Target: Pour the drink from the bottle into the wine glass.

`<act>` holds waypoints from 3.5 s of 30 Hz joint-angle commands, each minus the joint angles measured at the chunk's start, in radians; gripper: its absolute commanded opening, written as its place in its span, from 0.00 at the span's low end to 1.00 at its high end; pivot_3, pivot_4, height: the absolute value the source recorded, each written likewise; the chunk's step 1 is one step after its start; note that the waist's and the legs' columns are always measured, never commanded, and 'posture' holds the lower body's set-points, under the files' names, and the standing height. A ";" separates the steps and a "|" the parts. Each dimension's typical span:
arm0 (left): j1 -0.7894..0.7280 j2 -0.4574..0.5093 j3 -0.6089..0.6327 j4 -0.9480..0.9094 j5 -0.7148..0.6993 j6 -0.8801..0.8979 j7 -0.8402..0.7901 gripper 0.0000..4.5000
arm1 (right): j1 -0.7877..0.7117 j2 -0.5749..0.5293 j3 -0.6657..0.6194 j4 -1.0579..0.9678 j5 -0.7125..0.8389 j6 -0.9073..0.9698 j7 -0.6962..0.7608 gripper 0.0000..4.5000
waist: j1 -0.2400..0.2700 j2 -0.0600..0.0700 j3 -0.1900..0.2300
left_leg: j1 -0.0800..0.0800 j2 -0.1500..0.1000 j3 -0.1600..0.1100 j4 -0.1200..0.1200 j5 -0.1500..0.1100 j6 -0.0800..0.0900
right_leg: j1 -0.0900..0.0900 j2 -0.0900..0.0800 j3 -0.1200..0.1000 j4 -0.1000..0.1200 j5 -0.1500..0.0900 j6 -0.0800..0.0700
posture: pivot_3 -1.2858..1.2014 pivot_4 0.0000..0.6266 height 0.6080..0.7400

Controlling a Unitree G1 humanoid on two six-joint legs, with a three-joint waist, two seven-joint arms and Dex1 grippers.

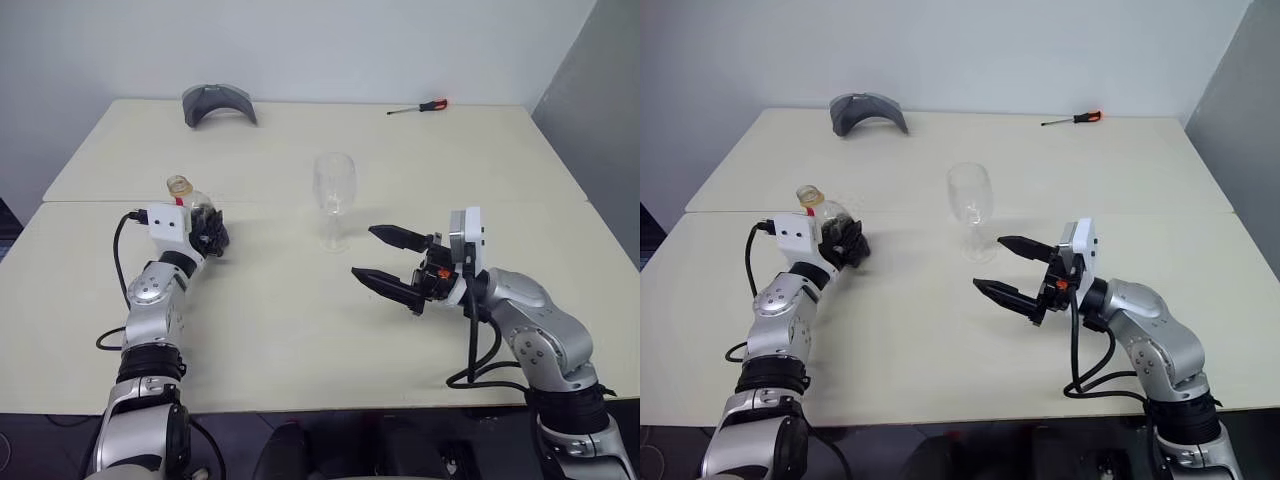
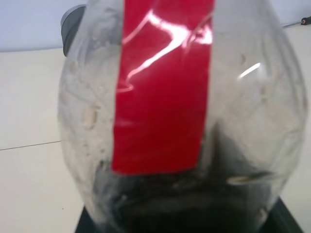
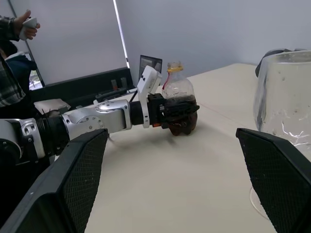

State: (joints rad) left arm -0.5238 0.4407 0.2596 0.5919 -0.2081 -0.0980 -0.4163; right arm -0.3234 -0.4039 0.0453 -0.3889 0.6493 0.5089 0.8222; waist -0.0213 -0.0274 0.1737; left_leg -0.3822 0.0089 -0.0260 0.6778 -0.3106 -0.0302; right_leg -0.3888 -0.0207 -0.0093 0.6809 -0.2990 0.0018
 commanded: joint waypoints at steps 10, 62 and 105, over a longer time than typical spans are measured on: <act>-0.133 0.090 -0.038 -0.054 -0.003 0.076 -0.122 0.22 | -0.120 0.012 -0.017 0.057 -0.052 -0.019 -0.045 1.00 | -0.001 0.000 0.000 | -0.001 0.000 -0.001 0.001 0.000 0.000 | 0.000 0.000 -0.001 0.001 0.000 0.000 | 0.52 0.24 1.00; -0.883 0.192 -0.518 0.654 0.622 -0.638 -0.210 0.22 | -0.493 0.150 0.014 0.376 -0.264 -0.056 -0.147 1.00 | -0.011 -0.001 0.001 | -0.022 -0.002 0.007 0.017 0.002 -0.002 | -0.026 -0.001 -0.001 0.019 0.000 -0.001 | 0.52 0.24 1.00; -1.021 0.251 -0.706 0.696 0.884 -0.763 0.002 0.22 | -0.501 0.166 -0.006 0.386 -0.267 -0.060 -0.161 1.00 | -0.011 -0.001 0.001 | -0.026 -0.002 0.008 0.018 0.002 -0.002 | -0.033 -0.001 0.000 0.025 0.000 -0.001 | 0.52 0.24 1.00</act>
State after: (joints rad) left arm -1.4935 0.6706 -0.4551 1.2969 0.6818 -0.8582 -0.4386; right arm -0.8056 -0.2357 0.0611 0.0229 0.3756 0.4679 0.6674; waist -0.0327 -0.0280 0.1743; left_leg -0.4085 0.0069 -0.0185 0.6963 -0.3083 -0.0322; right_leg -0.4215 -0.0221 -0.0097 0.7057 -0.2987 0.0013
